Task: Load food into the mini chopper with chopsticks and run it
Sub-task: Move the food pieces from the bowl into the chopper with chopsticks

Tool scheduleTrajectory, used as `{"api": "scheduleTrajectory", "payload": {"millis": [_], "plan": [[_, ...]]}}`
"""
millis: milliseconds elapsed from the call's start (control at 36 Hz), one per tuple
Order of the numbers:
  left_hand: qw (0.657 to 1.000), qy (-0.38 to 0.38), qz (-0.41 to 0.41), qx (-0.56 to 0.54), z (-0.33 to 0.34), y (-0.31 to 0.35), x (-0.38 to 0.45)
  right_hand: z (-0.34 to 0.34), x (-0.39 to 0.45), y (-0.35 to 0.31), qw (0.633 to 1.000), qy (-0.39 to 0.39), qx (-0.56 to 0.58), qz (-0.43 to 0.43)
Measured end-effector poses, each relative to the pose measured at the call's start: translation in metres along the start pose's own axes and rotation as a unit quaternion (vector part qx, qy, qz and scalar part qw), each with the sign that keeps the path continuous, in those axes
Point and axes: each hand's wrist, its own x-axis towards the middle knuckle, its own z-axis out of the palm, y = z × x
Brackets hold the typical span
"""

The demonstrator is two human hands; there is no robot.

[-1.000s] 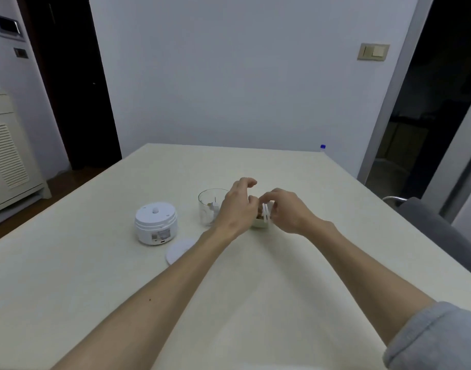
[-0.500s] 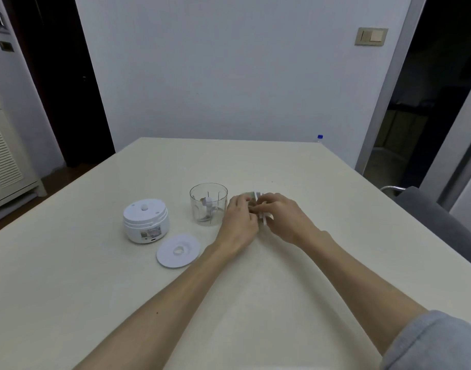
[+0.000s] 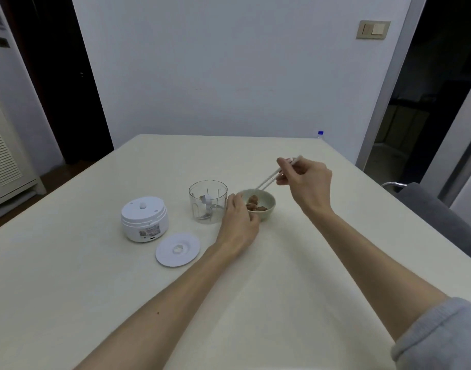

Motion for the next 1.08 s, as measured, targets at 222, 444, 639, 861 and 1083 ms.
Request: {"api": "scheduleTrajectory", "payload": {"millis": [222,444,639,861,1083], "plan": [[0.999,-0.005,-0.014,-0.029,0.002,-0.002,0.003,0.011,0.008,-0.007,0.992,-0.025,-0.110,-0.053],[0.997,-0.008,-0.043,-0.065,0.004,-0.003,0.007,0.018,0.010,-0.008,0.984,-0.027,-0.151,-0.090],[0.995,-0.009,-0.061,-0.073,0.006,-0.005,0.011,0.020,0.012,-0.004,0.971,-0.018,-0.211,-0.109],[0.992,-0.012,-0.082,-0.091,0.007,-0.002,0.013,0.026,0.011,0.005,0.971,-0.090,-0.212,-0.068],[0.992,-0.007,-0.083,-0.093,0.007,-0.002,0.012,0.022,0.014,0.016,0.968,-0.125,-0.217,-0.002]]}}
